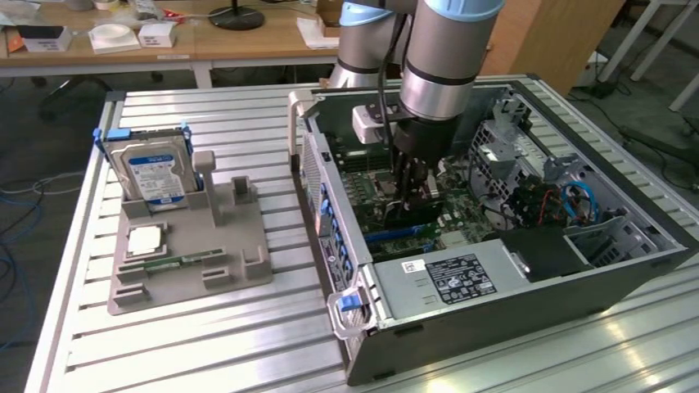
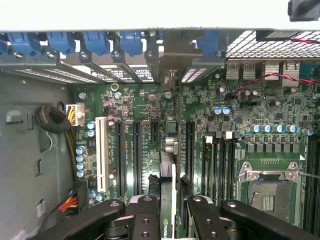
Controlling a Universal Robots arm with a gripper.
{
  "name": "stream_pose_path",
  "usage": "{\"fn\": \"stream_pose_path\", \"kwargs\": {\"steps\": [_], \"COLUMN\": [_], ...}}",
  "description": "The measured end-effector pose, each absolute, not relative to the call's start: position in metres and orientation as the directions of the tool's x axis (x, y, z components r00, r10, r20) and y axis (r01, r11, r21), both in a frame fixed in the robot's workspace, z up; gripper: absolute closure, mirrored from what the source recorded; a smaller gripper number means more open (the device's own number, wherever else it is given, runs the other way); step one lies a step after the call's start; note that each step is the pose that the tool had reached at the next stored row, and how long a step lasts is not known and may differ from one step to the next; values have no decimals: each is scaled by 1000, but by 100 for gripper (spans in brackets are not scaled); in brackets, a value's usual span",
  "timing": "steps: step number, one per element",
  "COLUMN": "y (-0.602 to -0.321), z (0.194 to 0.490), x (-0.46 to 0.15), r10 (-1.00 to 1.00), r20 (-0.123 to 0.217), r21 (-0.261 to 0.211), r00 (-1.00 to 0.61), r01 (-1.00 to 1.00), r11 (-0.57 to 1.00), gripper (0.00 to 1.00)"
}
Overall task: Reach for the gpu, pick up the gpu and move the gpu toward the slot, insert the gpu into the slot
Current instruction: 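Insert the gpu into the slot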
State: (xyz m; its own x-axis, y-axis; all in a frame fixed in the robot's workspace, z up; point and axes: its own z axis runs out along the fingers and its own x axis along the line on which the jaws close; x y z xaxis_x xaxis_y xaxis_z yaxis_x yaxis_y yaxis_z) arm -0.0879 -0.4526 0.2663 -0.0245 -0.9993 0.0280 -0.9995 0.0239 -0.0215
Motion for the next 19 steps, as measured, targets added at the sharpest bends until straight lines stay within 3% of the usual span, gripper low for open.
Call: {"fn": "stream_pose_path", "kwargs": {"steps": [19], "y": [-453], "z": [266], "x": [-92], "r10": [-999], "r20": [28], "r21": [-35], "r00": [-25], "r01": [-999], "r11": [24], "gripper": [74]}}
